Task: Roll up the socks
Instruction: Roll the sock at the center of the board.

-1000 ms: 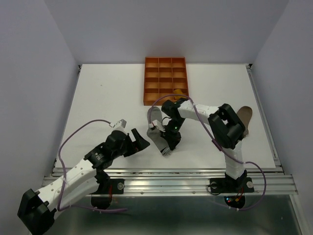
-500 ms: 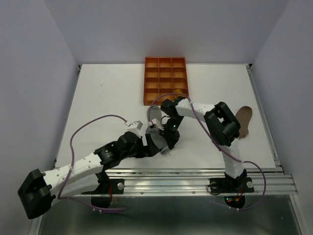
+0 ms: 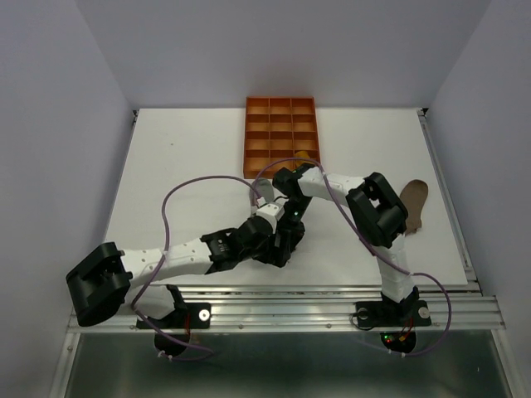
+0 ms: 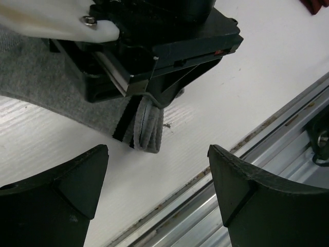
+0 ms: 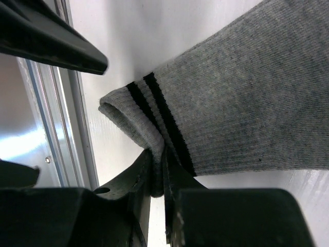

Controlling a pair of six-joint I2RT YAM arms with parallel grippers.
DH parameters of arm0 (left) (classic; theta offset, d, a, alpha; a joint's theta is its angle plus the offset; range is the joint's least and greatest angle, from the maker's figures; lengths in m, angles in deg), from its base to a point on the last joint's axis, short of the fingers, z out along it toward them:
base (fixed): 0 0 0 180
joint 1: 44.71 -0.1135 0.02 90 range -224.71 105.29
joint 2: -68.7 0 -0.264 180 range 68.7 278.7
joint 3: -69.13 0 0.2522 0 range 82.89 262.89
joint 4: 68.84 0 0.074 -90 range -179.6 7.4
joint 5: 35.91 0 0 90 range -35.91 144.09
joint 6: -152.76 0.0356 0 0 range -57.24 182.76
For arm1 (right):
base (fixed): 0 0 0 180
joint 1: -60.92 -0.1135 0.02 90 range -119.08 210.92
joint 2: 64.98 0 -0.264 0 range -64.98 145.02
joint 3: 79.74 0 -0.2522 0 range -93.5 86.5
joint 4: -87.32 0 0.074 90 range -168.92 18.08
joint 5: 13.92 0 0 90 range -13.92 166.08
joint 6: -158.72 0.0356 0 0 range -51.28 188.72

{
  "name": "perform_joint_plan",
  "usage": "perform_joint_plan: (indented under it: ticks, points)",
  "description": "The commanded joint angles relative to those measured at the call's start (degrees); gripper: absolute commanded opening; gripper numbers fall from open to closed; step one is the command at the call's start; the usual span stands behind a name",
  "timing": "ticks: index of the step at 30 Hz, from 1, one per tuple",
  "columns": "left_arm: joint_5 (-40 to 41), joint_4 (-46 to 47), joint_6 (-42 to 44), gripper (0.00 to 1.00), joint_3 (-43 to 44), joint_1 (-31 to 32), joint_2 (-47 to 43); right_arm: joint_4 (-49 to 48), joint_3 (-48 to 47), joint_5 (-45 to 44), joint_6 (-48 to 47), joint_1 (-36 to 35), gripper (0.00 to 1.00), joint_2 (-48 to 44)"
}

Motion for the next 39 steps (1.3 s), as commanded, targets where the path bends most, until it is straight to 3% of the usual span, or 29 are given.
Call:
perform_joint_plan:
  ticks: [1, 16, 33, 39]
  points:
    - [1.4, 1.5, 7.4, 0.88, 3.8, 0.3, 3.2, -1.9, 0.2, -0.5, -0.4, 0.3, 0.01, -0.4]
    - [-0.4, -2.9, 9.1, 0.74, 5.4, 0.6, 8.4, -2.9, 1.1, -0.9, -0.2, 0.3, 0.01, -0.2]
    - [-1.4, 0.7, 10.5, 0.6, 5.6, 0.7, 12.2, -3.8, 1.7, -0.5, -0.4, 0.3, 0.01, -0.7]
    - [-0.3, 0.9, 10.6, 0.42, 6.0, 0.7, 13.2, -4.5, 2.3, -0.7, -0.4, 0.3, 0.01, -0.7]
